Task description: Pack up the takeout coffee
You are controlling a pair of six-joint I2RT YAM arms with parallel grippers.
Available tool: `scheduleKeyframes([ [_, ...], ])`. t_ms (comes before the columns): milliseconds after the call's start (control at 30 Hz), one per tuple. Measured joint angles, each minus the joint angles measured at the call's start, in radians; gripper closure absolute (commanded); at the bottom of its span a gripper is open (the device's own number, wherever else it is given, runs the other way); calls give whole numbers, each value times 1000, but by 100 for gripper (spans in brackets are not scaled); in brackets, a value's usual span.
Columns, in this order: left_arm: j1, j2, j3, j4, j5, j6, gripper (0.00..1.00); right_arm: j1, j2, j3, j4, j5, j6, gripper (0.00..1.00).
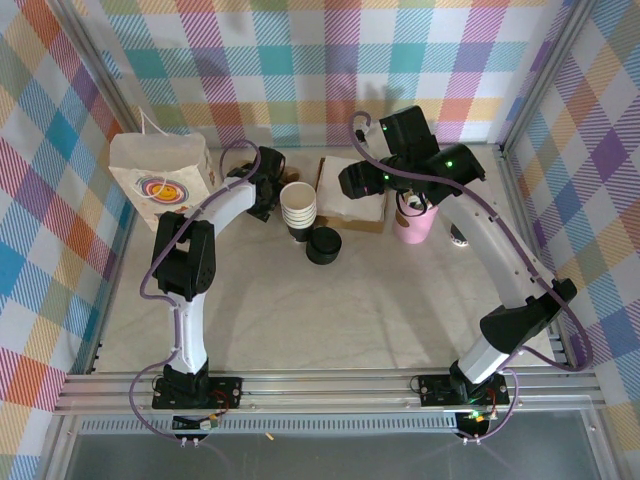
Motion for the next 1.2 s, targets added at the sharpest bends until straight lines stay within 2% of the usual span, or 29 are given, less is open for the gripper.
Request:
scheduleKeyframes([
  [500,2,3,77,4,19,33,36,0,13,15,0,-4,0,27],
  [900,9,113,119,0,44,28,35,0,21,21,0,-3,0,27],
  [1200,26,126,137,-9,41,30,48,0,26,21,0,-8,0,26],
])
